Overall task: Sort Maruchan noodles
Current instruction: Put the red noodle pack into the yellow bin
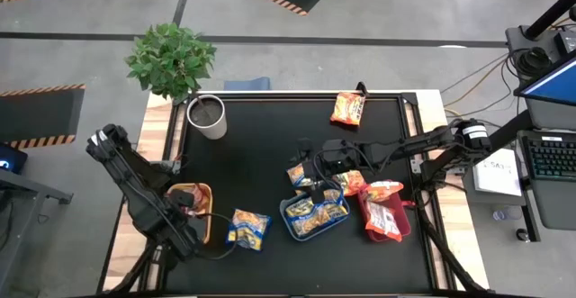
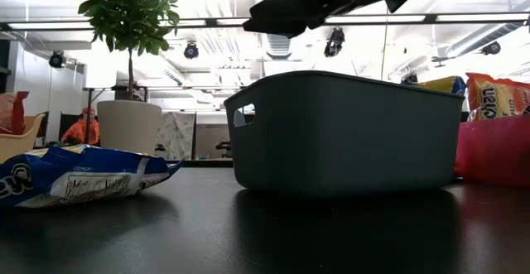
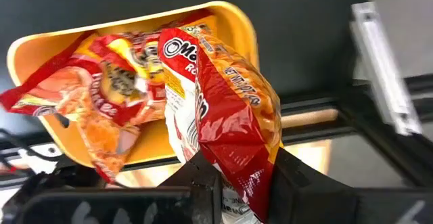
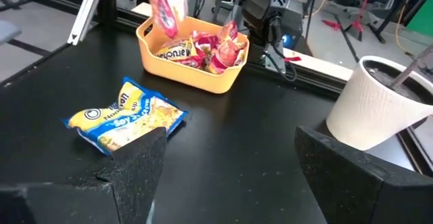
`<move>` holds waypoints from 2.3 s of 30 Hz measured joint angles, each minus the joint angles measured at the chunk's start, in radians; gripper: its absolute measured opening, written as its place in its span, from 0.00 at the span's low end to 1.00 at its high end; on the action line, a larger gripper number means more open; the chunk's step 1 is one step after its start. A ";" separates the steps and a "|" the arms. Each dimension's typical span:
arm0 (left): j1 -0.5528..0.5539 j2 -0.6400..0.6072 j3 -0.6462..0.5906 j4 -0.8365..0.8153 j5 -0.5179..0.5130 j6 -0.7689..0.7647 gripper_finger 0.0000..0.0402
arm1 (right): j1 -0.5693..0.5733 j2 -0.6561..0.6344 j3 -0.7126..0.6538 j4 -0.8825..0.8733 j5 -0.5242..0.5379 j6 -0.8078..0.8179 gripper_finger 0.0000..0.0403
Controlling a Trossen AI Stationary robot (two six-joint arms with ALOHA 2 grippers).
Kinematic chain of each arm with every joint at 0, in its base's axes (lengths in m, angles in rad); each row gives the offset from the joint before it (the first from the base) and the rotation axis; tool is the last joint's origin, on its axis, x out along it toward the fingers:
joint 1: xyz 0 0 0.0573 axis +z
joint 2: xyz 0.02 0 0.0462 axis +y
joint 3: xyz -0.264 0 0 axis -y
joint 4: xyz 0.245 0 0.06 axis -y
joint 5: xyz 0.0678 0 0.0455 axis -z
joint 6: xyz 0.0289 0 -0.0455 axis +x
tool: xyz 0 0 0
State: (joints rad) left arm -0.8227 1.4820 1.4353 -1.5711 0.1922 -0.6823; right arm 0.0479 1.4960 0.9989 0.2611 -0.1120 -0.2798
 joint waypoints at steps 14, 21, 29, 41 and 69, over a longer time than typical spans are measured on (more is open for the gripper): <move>-0.001 0.006 -0.121 0.030 0.010 0.125 0.12 | 0.050 0.032 -0.001 -0.019 0.000 0.053 0.78; -0.006 0.005 -0.227 0.052 0.016 0.037 0.12 | 0.051 0.057 -0.001 -0.009 0.000 0.053 0.78; -0.008 0.005 -0.270 0.055 0.021 -0.011 0.14 | 0.051 0.059 0.001 0.005 0.000 0.049 0.78; -0.008 0.005 -0.170 0.047 -0.053 -0.166 0.28 | 0.051 0.059 0.001 0.005 0.000 0.045 0.78; -0.008 0.007 -0.275 0.000 -0.347 -0.085 0.30 | 0.051 0.058 0.000 0.003 0.000 0.058 0.78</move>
State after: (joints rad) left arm -0.8306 1.4891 1.1599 -1.5715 -0.1550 -0.7668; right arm 0.0986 1.5543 0.9989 0.2640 -0.1116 -0.2214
